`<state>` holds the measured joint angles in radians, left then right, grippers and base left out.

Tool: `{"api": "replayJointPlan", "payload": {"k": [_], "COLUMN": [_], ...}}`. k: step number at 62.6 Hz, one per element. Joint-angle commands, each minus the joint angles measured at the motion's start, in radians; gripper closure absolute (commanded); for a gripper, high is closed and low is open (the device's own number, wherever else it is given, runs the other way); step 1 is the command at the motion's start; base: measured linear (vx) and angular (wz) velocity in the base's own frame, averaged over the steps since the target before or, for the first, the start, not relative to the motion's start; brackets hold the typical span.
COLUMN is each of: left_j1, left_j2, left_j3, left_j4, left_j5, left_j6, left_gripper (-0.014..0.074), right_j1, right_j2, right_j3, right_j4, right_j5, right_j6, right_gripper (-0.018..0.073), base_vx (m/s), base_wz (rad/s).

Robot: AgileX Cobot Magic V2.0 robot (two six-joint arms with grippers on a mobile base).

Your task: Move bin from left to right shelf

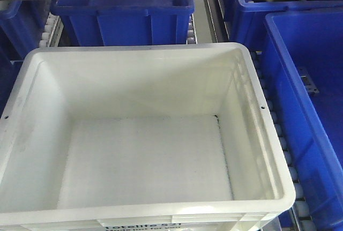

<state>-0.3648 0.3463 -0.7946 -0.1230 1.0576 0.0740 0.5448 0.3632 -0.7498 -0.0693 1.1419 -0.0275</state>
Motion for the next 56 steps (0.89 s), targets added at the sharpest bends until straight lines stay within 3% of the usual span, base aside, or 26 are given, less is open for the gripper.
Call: {"api": "replayJointPlan", "payload": {"k": [1, 33, 39, 45, 56], "left_j1": [0.002, 0.002, 0.005, 0.070, 0.279], "left_j2": [0.011, 0.011, -0.021, -0.104, -0.293], "left_j3": [-0.019, -0.019, 0.010, 0.107, 0.404], "left_j4": [-0.015, -0.013, 0.035, 0.064, 0.063], "left_j5": [-0.067, -0.075, -0.145, -0.307, -0.633], "left_j6": [0.000, -0.004, -0.001, -0.001, -0.002], "left_gripper": [0.0576, 0.0582, 0.0582, 0.0582, 0.0582], "right_j1": [0.001, 0.001, 0.001, 0.001, 0.001], "right_j2": [0.011, 0.011, 0.011, 0.011, 0.011], "right_j3": [-0.024, -0.024, -0.024, -0.024, -0.024], "right_j4": [-0.005, -0.005, -0.005, -0.006, -0.004], "right_j5": [-0.049, -0.049, -0.049, -0.049, -0.049], "right_j6": [-0.007, -0.007, -0.007, -0.007, -0.007], "right_gripper": [0.0568, 0.0568, 0.0568, 0.0568, 0.0568], "base_vx": [0.00, 0.00, 0.00, 0.00, 0.00], "base_wz": [0.00, 0.00, 0.00, 0.00, 0.00]}}
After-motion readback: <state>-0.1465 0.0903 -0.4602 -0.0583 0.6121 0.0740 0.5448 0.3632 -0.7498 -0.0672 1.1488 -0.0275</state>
